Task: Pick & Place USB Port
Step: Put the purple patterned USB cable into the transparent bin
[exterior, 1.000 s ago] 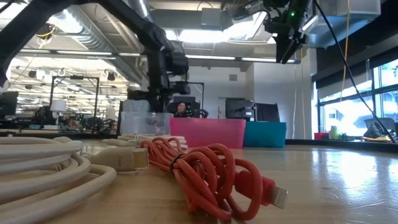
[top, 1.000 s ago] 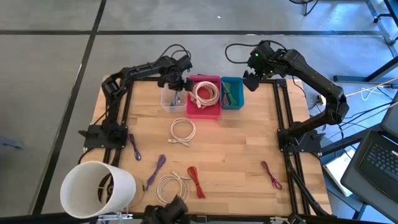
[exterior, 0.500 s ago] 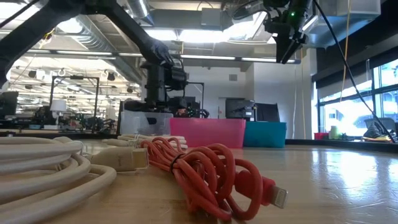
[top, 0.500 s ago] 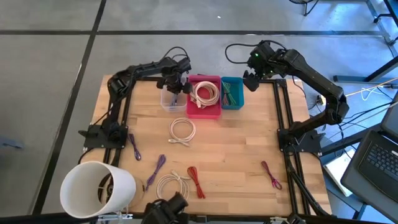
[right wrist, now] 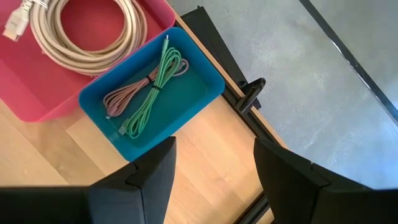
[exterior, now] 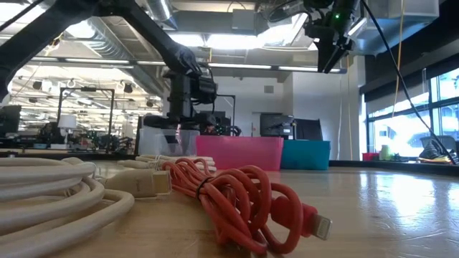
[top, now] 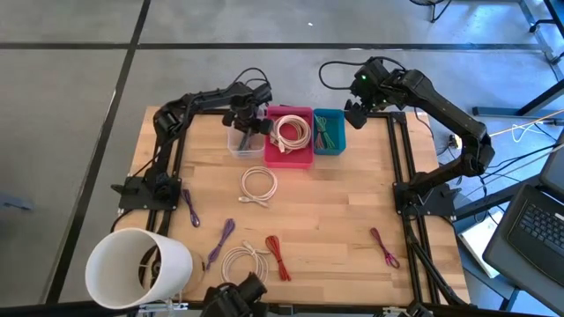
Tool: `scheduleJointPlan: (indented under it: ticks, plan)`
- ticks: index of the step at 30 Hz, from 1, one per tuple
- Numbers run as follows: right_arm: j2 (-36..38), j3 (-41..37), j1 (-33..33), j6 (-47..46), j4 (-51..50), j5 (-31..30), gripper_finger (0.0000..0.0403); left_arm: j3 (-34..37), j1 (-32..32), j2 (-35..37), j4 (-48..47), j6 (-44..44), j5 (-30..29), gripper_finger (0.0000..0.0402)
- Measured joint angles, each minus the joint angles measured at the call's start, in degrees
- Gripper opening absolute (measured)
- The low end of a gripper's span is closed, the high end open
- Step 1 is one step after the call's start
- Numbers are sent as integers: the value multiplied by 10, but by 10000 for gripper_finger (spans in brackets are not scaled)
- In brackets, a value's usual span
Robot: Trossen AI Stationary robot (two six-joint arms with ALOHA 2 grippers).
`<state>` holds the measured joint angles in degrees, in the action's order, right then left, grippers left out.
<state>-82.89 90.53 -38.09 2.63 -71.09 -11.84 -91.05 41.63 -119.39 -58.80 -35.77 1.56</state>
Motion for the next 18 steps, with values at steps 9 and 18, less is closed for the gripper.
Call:
scheduleJointPlan:
  ticks: [9,18]
  plan:
    - [0,0,0,9,1,0,220,0,-14,110,-34,-10,-14,195]
    - [0,0,-16,28,14,20,220,0,-138,299,-193,-205,-124,188]
